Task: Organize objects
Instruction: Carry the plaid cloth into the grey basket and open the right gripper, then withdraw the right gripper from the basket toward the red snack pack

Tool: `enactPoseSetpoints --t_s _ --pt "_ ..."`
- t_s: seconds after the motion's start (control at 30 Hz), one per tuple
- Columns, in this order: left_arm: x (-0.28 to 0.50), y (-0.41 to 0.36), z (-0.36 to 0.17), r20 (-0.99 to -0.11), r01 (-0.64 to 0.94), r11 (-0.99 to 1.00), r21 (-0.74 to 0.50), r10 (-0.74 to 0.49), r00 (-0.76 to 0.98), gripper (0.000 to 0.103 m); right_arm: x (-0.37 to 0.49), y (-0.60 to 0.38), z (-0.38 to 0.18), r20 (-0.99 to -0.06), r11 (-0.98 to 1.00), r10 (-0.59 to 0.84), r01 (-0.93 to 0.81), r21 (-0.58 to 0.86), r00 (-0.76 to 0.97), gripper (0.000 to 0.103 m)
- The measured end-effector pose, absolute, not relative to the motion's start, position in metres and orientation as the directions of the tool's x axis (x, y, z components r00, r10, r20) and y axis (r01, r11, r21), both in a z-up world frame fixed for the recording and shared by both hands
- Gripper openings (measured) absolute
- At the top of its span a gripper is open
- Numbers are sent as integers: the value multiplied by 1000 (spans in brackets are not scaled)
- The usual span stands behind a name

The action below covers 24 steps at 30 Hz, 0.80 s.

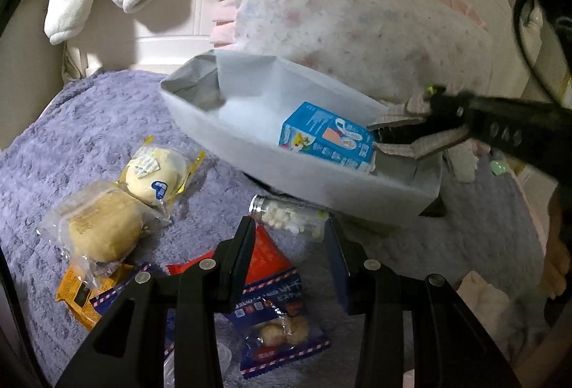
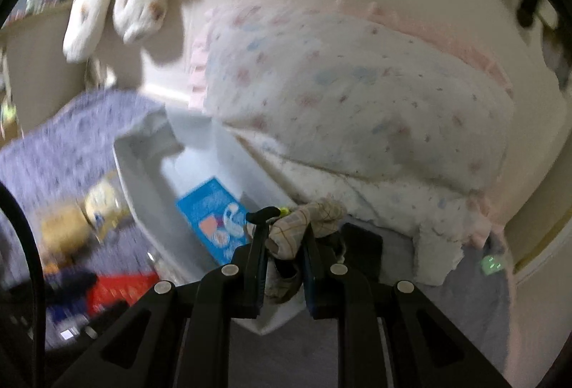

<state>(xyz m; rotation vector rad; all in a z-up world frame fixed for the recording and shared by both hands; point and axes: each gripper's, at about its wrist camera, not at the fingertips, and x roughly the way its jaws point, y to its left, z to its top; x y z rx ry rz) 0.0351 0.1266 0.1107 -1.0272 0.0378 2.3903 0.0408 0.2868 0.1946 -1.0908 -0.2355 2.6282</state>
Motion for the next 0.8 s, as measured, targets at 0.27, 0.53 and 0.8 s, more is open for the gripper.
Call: enactPoseSetpoints --t_s 0.27,0.53,0.8 --pt "34 126 110 -682 -479 -859 -181 460 -569 39 15 288 157 -786 -979 199 -87 -183 -585 17" --pt "32 120 110 -679 -466 -865 -188 457 -574 39 14 304 167 -807 -983 160 -169 -76 -568 26" --pt "28 118 108 -685 -455 -870 -190 449 -574 39 46 333 214 -694 -951 154 -296 89 -703 57"
